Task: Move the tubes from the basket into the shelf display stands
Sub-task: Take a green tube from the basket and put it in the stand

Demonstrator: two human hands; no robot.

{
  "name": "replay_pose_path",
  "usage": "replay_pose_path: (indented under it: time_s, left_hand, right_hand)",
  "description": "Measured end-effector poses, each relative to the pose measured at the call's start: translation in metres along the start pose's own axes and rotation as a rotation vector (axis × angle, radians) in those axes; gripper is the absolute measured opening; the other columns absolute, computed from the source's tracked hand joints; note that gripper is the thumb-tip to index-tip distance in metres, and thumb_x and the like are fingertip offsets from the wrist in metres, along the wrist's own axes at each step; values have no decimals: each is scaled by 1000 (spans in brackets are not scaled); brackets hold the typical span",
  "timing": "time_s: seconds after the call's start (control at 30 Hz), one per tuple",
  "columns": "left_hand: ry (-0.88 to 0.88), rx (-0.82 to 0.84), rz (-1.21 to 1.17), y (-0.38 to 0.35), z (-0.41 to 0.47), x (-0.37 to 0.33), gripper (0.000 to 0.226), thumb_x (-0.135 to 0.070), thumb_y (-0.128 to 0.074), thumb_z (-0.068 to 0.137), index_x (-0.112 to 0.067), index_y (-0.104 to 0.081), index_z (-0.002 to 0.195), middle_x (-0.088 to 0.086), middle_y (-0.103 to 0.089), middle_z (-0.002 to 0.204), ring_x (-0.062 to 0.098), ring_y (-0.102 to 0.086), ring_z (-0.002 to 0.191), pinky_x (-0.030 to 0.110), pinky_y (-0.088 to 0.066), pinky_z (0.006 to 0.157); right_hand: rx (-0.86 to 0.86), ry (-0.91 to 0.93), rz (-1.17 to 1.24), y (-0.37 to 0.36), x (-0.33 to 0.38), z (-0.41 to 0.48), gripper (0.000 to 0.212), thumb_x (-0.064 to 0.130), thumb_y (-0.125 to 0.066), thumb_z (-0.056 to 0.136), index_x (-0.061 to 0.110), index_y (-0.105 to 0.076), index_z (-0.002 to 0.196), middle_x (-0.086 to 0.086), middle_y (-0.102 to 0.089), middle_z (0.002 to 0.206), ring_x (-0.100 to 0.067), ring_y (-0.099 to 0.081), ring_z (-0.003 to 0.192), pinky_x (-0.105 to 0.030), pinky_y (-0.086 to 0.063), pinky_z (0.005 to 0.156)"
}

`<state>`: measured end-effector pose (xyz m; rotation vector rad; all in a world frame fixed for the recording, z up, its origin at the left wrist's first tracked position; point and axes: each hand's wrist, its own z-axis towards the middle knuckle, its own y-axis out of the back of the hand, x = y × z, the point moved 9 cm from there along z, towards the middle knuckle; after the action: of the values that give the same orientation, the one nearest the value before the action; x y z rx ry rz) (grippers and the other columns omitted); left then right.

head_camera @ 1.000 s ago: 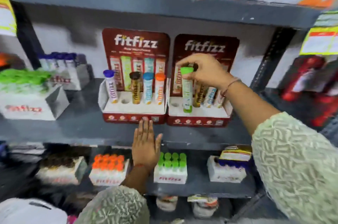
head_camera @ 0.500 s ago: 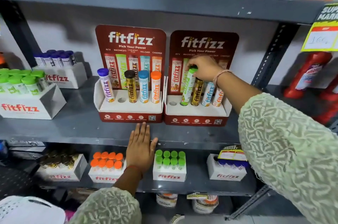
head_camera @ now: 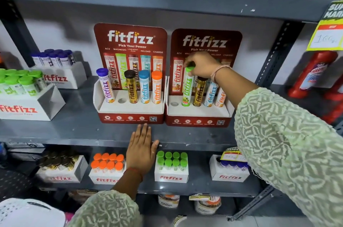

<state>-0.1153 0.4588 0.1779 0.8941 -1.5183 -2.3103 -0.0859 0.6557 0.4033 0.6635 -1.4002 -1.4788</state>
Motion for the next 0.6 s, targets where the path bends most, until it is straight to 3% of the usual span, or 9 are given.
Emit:
replay_pose_path:
  time_s: [0.13, 0.3, 0.43, 0.5, 0.53, 0.6]
  left_hand:
    - [-6, -7, -1, 1, 0, -1, 99, -65, 23, 75, -4, -23, 139, 17, -22, 150, 27, -9, 140, 36, -1, 112]
    - [-9, 6, 10, -2, 1, 2, 102, -65, 25, 73, -5, -24, 139, 16, -25, 150, 27, -13, 140, 34, 0, 112]
    - [-28, -5, 13, 0, 2, 1, 102, -65, 23, 75, -4, -28, 138, 17, -31, 147, 30, -21, 138, 36, -4, 112]
    - [-37, -16, 6, 3, 2, 0, 101, -66, 22, 75, -5, -28, 138, 16, -30, 148, 28, -20, 139, 35, -6, 113]
    - [-38, -12, -11, 5, 1, 1, 99, -67, 20, 75, -7, -26, 139, 15, -30, 149, 27, -19, 139, 35, -6, 113]
    - [-29, -10, -78, 14, 0, 2, 97, -69, 13, 76, -7, -28, 139, 15, -32, 147, 26, -23, 138, 36, -11, 114]
  right_hand:
    - [40, -17, 19, -9, -4, -3, 32, -2, -66, 75, 11, -65, 104, -9, -61, 123, -23, -54, 113, -27, -43, 90]
    - [45, -8, -1, -19, -1, -5, 35, -10, -62, 74, 12, -65, 102, -10, -62, 120, -25, -56, 111, -35, -49, 96]
    - [50, -23, -16, -21, -3, -5, 38, -11, -61, 74, 13, -64, 103, -9, -60, 122, -25, -55, 112, -28, -46, 87]
    - [64, -42, 20, -24, -4, -9, 44, -5, -66, 73, 17, -60, 111, -9, -56, 129, -28, -56, 112, -31, -47, 90]
    - [31, -39, 59, -24, -2, -13, 48, 0, -68, 73, 20, -58, 116, -8, -53, 133, -28, -54, 115, -35, -47, 95]
    - [-234, 26, 156, -8, 12, -27, 43, 10, -68, 75, 20, -59, 115, -8, -53, 133, -28, -47, 122, -36, -37, 105]
